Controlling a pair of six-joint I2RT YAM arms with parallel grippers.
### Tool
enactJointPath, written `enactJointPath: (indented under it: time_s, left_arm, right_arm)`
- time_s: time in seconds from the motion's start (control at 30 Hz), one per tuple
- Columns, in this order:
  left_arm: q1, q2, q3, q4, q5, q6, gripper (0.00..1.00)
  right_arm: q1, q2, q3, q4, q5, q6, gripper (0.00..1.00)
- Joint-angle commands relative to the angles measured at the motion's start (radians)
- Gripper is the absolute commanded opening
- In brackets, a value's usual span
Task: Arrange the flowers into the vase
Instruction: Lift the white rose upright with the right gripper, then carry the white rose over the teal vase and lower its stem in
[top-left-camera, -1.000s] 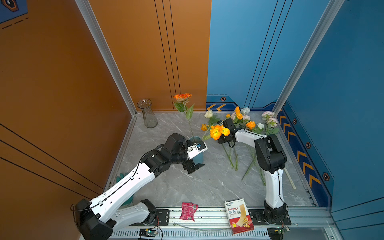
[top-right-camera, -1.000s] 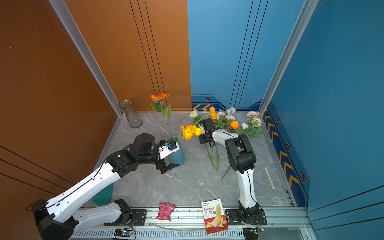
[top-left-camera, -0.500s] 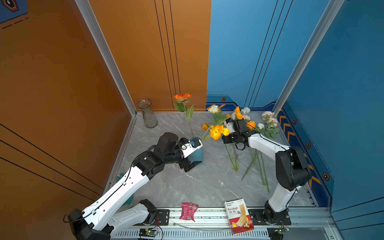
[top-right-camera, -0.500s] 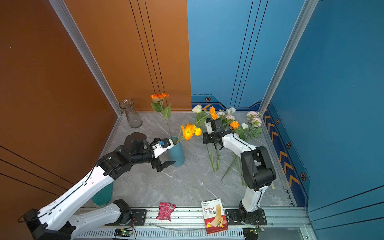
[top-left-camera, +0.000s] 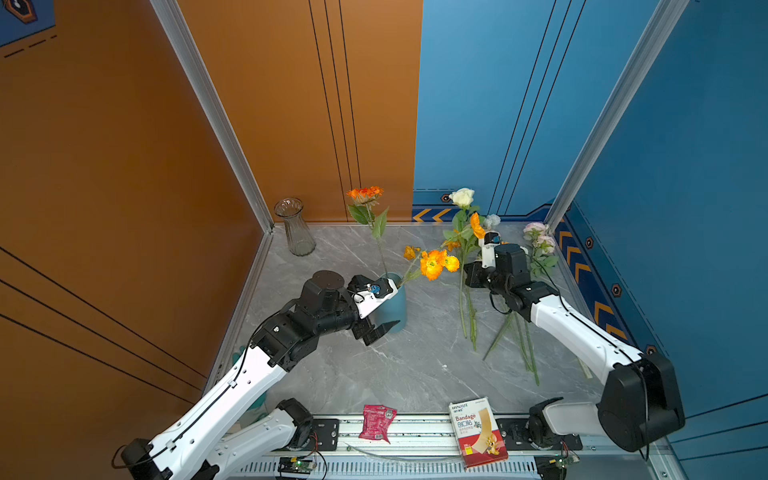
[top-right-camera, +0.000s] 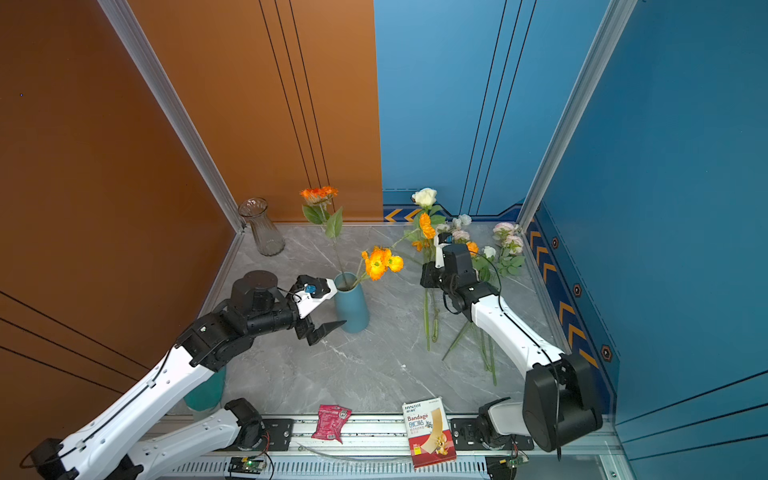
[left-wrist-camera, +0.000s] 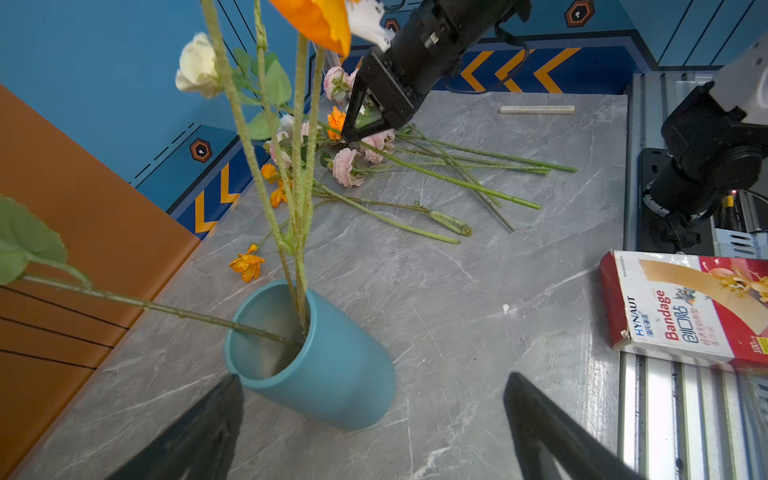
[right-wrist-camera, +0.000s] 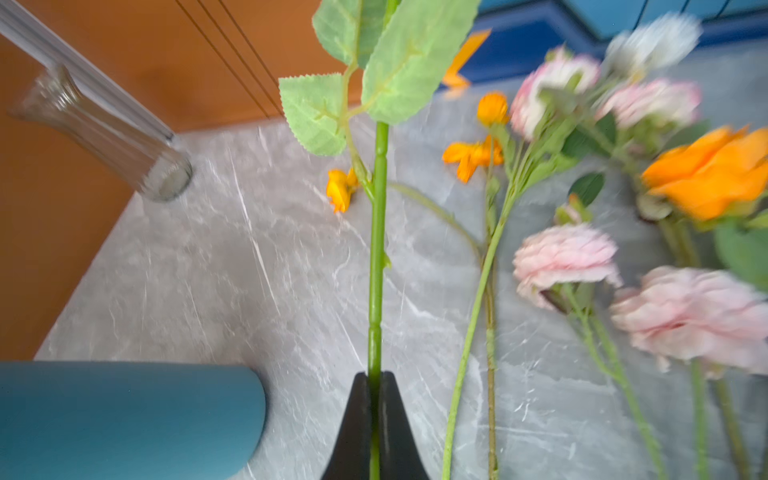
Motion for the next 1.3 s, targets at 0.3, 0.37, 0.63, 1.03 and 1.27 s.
enactJointPath:
  time_s: [0.3, 0.37, 0.63, 1.03, 1.27]
  left_arm:
    - [0.012, -0.22, -0.097, 0.007, 0.001, -0.141, 0.98]
    - [0.012, -0.251, -0.123, 0.007, -0.009, -0.151, 0.98]
    - [0.039, -0.316, -0.182, 0.055, -0.002, -0.191, 0.98]
    - [0.164, -0.322, -0.22, 0.14, 0.121, -0.263, 0.98]
    - [0.196, -0.325, -0.225, 0.156, 0.155, -0.276, 0.98]
  right_arm:
    - [-0.021, -0.391, -0.081, 0.107, 0.192, -0.054, 0.0]
    - [0.0, -0.469, -0.1, 0.117, 0.175, -0.059, 0.0]
    - [0.29, -0.723, -0.194, 0.215, 0.118, -0.196, 0.0]
    - [0.773, -0.492, -0.031, 0.34, 0.125, -0.459, 0.0]
    - [0.779, -0.207, 0.142, 0.446, 0.038, -0.478, 0.0]
